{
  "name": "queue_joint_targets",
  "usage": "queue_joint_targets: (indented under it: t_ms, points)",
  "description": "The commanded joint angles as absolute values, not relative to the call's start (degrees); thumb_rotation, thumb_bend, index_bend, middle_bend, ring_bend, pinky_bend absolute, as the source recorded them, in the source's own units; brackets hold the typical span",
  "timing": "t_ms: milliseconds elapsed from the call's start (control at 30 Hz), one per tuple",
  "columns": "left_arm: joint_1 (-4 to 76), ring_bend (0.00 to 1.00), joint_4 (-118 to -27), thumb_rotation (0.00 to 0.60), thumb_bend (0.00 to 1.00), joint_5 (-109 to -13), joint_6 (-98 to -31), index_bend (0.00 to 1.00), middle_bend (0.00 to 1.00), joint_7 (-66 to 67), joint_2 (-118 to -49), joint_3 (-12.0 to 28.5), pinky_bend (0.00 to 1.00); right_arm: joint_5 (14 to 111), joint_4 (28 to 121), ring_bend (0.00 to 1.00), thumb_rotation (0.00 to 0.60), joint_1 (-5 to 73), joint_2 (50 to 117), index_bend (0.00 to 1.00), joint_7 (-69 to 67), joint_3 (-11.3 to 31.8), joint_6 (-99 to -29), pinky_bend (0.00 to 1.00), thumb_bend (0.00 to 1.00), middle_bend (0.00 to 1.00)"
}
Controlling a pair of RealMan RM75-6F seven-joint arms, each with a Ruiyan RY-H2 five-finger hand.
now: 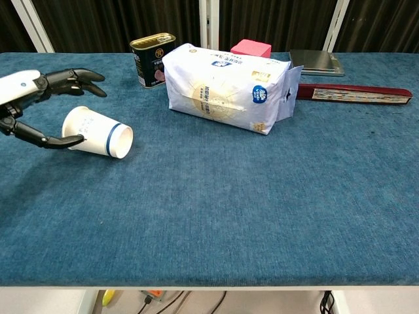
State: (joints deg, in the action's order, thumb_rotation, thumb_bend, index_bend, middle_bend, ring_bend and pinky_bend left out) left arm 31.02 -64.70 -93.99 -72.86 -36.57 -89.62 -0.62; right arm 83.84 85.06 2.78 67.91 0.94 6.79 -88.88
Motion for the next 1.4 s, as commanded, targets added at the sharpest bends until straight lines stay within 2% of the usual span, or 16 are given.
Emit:
queue_joint_targets:
  t_ms: [33,167,267,333,433,633,967,1400]
  points:
    - [32.25,0.00,-70.59,0.600,0.26,-95.75,-73.71,0.10,0.12,-24.03,-85.98,0.38,0.07,83.74,85.03,0.00,0.600,2.71,67.80,0.00,0.90,6.83,-88.91,0.00,0.27,0.00]
    - [34.64,0.00,-85.25,0.600,0.26,-94.24,-65.97,0.10,0.08,3.62,-78.19,0.90,0.05,83.26,84.72,0.00,0.600,2.58,67.99,0.00,0.84,6.75,-88.61,0.00,0.27,0.00]
    - [35.15,0.00,-96.05,0.600,0.21,-89.18,-61.09,0.17,0.09,25.50,-74.62,1.87,0.03,82.92,84.33,0.00,0.600,2.58,68.13,0.00,0.61,6.75,-88.28,0.00,0.26,0.00]
    - [35.11,0.00,-101.38,0.600,0.18,-84.54,-59.36,0.21,0.11,34.35,-74.31,2.45,0.03,82.82,84.04,0.00,0.600,2.60,68.14,0.00,0.07,6.77,-88.10,0.00,0.27,0.00]
    - [35.94,0.00,-105.39,0.600,0.17,-77.06,-56.88,0.21,0.14,41.76,-74.57,3.34,0.03,82.74,83.59,0.00,0.600,2.54,68.21,0.00,-0.25,6.87,-88.23,0.00,0.27,0.00]
    - [39.18,0.00,-104.18,0.600,0.17,-67.17,-53.73,0.19,0.15,48.28,-77.80,4.39,0.03,83.13,83.11,0.00,0.600,2.39,68.16,0.00,-1.52,6.71,-88.41,0.00,0.27,0.00]
    - [42.71,0.00,-101.09,0.600,0.17,-62.20,-53.29,0.19,0.16,51.21,-80.17,4.31,0.03,83.12,82.55,0.00,0.600,2.48,68.20,0.00,-2.06,6.73,-88.14,0.00,0.27,0.00]
    - [45.39,0.00,-99.08,0.600,0.21,-58.32,-54.25,0.34,0.31,52.20,-80.93,3.37,0.02,82.89,82.79,0.00,0.600,2.88,68.15,0.00,-1.69,6.86,-87.44,0.00,0.27,0.00]
